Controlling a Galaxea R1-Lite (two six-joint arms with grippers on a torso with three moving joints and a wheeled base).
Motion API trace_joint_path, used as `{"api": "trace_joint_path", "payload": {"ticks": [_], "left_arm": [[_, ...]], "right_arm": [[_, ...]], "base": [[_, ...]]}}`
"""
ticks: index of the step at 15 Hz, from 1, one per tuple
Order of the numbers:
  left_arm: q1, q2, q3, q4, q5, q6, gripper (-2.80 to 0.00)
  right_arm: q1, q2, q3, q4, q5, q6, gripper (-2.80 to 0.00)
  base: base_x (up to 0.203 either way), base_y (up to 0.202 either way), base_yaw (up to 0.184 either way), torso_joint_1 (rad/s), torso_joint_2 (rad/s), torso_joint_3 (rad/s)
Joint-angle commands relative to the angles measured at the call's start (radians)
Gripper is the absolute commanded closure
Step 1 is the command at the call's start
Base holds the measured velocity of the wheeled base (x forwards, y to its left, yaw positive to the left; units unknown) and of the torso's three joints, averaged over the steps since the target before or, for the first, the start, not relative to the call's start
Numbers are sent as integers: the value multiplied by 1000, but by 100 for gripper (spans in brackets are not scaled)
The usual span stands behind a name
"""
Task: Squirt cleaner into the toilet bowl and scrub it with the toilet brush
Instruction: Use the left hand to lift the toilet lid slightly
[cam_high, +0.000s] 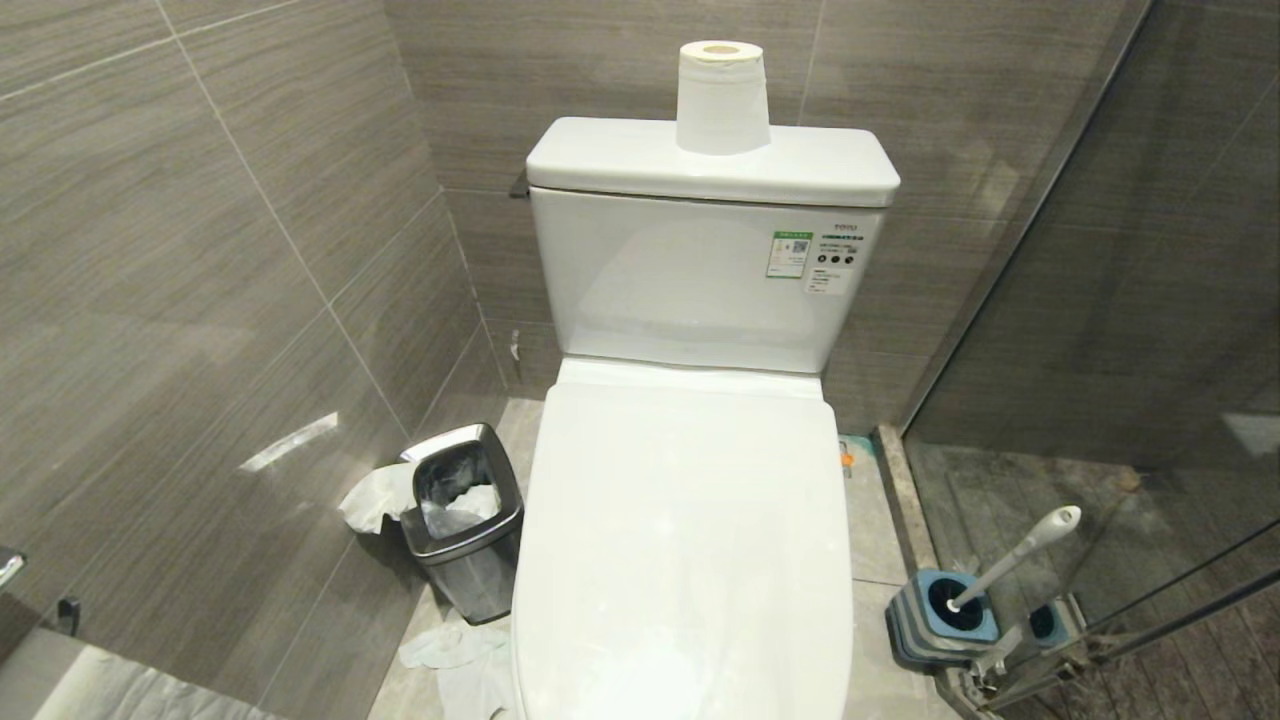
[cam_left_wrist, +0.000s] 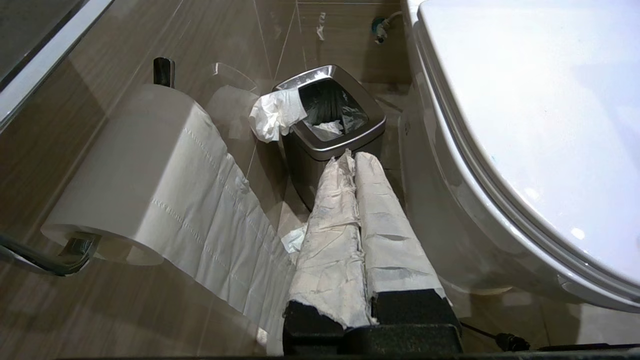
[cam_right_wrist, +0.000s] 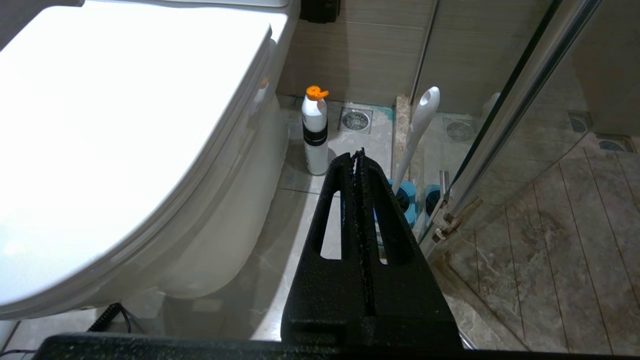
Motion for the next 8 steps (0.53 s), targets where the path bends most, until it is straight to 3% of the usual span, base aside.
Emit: {"api": "trace_joint_path", "payload": {"ticks": [1, 8], "left_arm": [[0, 1, -1, 2, -3, 22, 0], [0, 1, -76, 22, -19, 122, 0]], "right_arm": [[0, 0, 0, 0, 0, 0, 0], [0, 0, 0, 0, 1, -3, 0]], "base": [[0, 0, 0, 0, 0, 0], [0, 0, 0, 0, 0, 0]]}}
